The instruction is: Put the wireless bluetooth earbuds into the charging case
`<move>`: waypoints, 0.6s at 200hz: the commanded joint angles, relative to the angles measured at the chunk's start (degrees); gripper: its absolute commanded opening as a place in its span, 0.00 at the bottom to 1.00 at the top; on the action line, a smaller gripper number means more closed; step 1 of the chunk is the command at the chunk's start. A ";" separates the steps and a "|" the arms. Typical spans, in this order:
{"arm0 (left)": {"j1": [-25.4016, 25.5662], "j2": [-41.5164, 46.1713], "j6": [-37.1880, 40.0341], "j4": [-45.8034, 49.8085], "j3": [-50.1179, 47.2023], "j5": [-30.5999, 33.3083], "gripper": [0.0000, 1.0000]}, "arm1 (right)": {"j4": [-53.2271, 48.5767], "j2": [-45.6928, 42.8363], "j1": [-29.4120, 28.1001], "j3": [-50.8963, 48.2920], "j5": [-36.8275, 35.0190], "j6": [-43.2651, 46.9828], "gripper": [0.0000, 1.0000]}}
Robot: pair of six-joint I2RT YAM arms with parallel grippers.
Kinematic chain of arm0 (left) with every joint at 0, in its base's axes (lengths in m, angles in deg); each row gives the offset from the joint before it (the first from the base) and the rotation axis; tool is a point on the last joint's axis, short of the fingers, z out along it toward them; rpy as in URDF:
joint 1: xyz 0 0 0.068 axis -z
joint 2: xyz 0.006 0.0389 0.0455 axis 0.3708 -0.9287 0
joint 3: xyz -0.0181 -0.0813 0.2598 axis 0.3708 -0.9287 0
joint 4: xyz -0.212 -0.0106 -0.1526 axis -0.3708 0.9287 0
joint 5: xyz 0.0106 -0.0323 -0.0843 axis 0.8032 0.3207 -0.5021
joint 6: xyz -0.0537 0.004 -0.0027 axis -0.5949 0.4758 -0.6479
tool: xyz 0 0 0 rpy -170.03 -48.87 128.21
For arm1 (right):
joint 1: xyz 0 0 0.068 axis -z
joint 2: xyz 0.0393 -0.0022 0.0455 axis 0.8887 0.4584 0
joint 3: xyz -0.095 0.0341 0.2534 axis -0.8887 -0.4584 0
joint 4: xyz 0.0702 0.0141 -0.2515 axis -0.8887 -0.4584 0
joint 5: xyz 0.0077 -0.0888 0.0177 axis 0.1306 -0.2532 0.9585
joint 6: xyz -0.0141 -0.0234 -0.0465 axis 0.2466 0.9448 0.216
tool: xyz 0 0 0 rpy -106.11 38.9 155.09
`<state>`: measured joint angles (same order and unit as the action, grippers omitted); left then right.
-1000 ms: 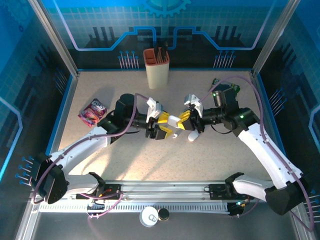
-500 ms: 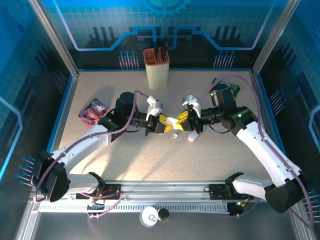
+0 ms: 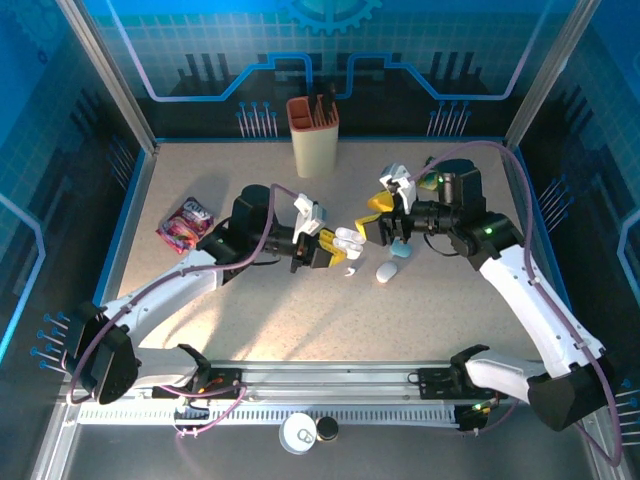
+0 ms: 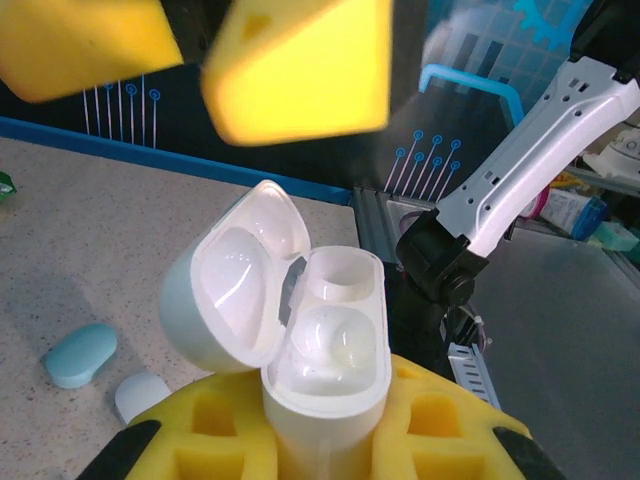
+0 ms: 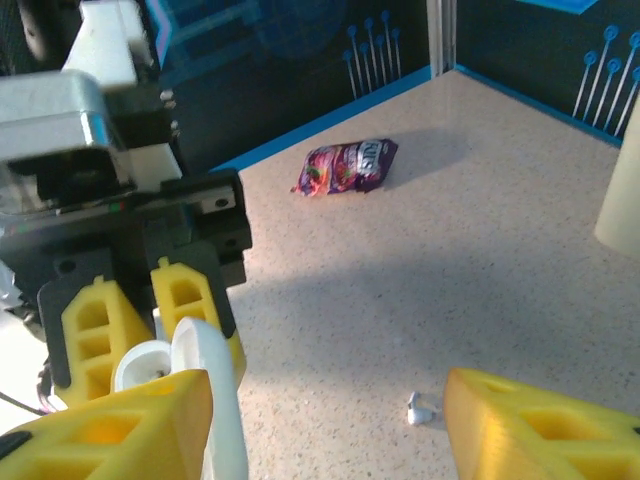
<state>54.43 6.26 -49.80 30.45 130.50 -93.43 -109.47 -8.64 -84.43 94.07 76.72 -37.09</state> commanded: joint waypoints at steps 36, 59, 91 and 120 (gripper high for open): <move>-2.41 3.32 -0.34 -8.15 -6.25 0.60 0.02 | 7.23 -1.42 3.96 -2.09 -2.33 -14.75 0.65; -4.42 4.13 -3.17 -13.54 -9.85 1.40 0.02 | 5.01 0.74 4.79 -1.90 -6.64 -18.46 0.64; -7.10 5.78 -6.93 -22.00 -14.83 3.74 0.02 | -5.32 8.14 4.78 -0.42 -14.14 -20.91 0.59; -8.82 7.24 -8.93 -26.62 -18.19 5.23 0.03 | -10.13 16.21 2.62 -1.09 -15.68 -25.48 0.49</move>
<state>46.89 11.12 -56.07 11.96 114.50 -89.63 -112.05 2.46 -80.32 92.94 65.00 -57.52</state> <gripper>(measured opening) 0.173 0.513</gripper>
